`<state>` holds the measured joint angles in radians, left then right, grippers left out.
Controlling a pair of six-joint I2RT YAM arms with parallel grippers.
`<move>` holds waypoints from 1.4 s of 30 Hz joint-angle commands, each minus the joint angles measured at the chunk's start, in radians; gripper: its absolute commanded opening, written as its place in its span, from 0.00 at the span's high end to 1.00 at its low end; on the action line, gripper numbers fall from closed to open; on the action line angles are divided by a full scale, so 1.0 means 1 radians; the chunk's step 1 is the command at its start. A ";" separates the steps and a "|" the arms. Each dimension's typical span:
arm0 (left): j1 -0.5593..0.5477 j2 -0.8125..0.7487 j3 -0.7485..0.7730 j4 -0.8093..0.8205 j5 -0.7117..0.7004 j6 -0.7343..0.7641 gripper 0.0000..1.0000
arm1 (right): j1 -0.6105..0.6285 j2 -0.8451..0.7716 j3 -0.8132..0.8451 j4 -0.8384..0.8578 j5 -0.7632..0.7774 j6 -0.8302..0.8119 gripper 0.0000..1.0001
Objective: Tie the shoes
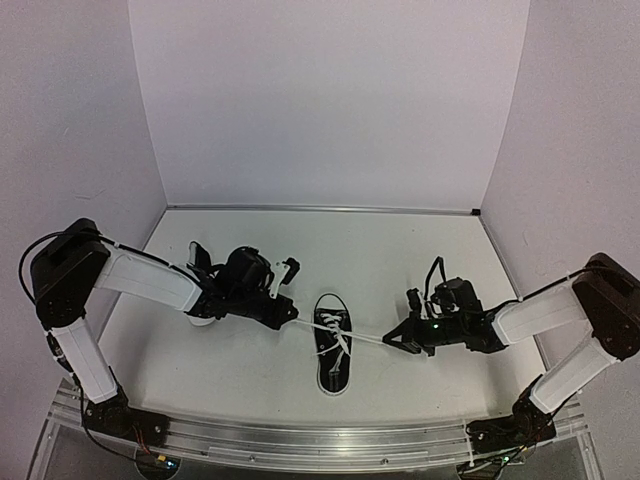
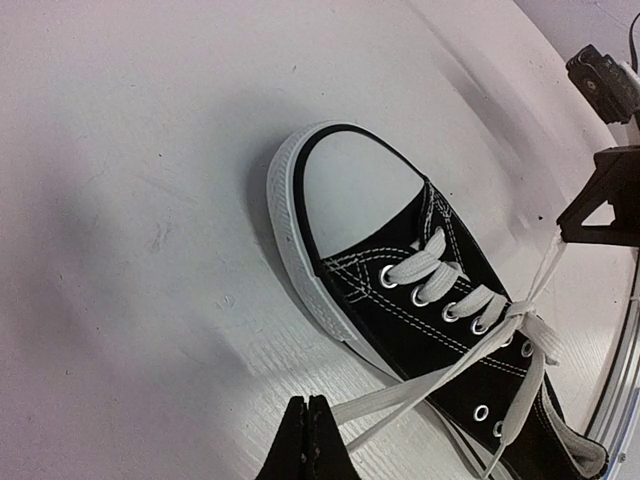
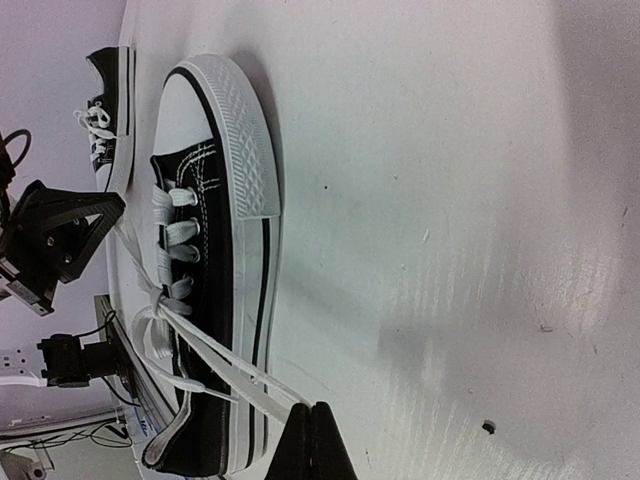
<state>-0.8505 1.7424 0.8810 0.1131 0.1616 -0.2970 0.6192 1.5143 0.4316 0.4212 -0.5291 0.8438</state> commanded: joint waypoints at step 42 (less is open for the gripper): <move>-0.176 -0.101 0.093 -0.163 0.125 0.128 0.54 | -0.020 0.000 0.200 -0.172 -0.205 -0.195 0.52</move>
<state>-1.0234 1.6090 0.9325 -0.0266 0.2643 -0.1891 0.5856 1.5299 0.5964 0.2276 -0.6843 0.6753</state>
